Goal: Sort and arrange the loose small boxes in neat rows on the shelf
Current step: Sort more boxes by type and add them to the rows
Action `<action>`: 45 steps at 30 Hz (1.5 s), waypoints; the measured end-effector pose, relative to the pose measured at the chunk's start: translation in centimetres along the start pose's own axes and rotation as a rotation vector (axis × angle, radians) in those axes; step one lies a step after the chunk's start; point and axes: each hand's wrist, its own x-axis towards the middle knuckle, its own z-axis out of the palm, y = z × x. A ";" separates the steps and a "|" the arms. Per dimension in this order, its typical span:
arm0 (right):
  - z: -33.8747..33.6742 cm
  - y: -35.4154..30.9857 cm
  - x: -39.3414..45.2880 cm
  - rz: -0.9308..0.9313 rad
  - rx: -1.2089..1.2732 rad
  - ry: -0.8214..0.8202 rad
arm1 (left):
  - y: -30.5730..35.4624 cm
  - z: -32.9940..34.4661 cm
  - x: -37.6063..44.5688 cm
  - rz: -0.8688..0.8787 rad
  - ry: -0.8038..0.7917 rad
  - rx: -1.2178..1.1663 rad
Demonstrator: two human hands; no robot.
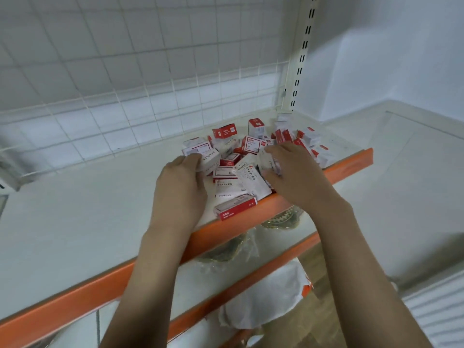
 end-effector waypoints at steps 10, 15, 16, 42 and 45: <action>-1.8 0.1 3.8 -0.086 -0.167 -0.483 | -1.6 -1.7 -3.5 0.008 0.060 -0.015; -0.5 0.4 4.0 -0.102 -0.189 -0.429 | -1.4 -1.9 -4.2 -0.016 0.058 -0.016; -0.3 0.4 3.9 -0.105 -0.172 -0.384 | -1.3 -1.9 -4.3 -0.017 0.062 -0.017; 4.0 -7.4 -4.0 -0.308 0.399 0.137 | -3.6 -5.7 -9.0 -0.147 0.131 -0.157; 4.9 -9.5 -3.8 -0.322 0.404 0.103 | -5.1 -6.8 -9.8 -0.164 0.115 -0.192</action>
